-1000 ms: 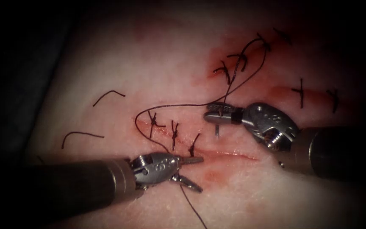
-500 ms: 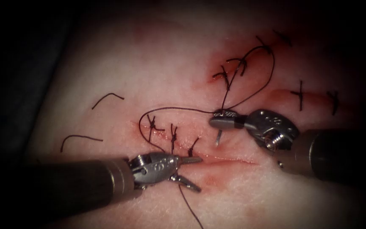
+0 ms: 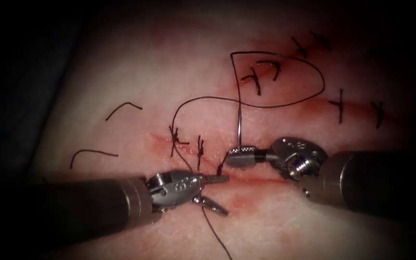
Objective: Wound Closure
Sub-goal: Throw the needle through the top of the cut.
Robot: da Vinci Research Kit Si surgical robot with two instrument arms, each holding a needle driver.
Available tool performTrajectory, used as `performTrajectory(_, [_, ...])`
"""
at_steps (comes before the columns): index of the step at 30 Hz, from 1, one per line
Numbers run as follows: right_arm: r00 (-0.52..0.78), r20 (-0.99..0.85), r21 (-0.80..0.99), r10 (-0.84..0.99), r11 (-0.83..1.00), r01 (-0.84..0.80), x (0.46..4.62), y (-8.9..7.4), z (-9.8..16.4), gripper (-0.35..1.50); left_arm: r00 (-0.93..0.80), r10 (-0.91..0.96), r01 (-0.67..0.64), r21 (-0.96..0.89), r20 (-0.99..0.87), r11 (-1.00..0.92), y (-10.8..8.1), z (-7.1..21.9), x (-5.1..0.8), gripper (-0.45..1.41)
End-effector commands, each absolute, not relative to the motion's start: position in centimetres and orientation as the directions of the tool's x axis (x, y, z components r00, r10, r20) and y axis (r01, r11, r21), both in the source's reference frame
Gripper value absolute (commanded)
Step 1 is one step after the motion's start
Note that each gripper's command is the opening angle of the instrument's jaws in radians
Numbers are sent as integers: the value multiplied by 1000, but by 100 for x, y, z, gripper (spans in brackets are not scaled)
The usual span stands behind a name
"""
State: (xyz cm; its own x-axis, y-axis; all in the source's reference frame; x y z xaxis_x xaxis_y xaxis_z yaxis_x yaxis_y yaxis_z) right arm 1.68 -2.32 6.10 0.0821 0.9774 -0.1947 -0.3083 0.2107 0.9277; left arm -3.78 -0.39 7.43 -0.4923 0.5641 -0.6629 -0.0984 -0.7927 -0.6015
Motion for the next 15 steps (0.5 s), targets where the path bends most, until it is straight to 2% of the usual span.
performTrajectory(1, [33, -209, 927, 977, 209, -311, 168, -224, 622, -35, -492, 564, -97, -602, -663, -793, -43, 749, -384, 39])
performTrajectory(6, [-79, -232, 936, 969, 200, -290, 150, -210, 625, -35, -493, 564, -98, -602, -662, -792, -45, 746, -383, 39])
performTrajectory(7, [-91, -234, 938, 968, 200, -284, 147, -209, 625, 4, -493, 564, -98, -602, -662, -792, -45, 745, -383, 39])
performTrajectory(8, [-100, -239, 939, 966, 204, -278, 144, -207, 623, 74, -493, 564, -98, -602, -662, -792, -45, 745, -384, 39])
performTrajectory(9, [-111, -239, 940, 965, 201, -274, 142, -205, 622, 99, -493, 564, -98, -602, -662, -792, -45, 745, -384, 39])
performTrajectory(10, [-123, -239, 941, 963, 199, -273, 141, -203, 621, 116, -493, 564, -98, -602, -662, -792, -45, 745, -384, 39])
performTrajectory(12, [-149, -272, 929, 951, 220, -298, 140, -197, 619, 135, -493, 564, -97, -602, -662, -793, -45, 745, -383, 39])
performTrajectory(15, [-147, -328, 890, 933, 254, -379, 132, -184, 611, 146, -494, 563, -96, -602, -663, -793, -46, 744, -380, 39])
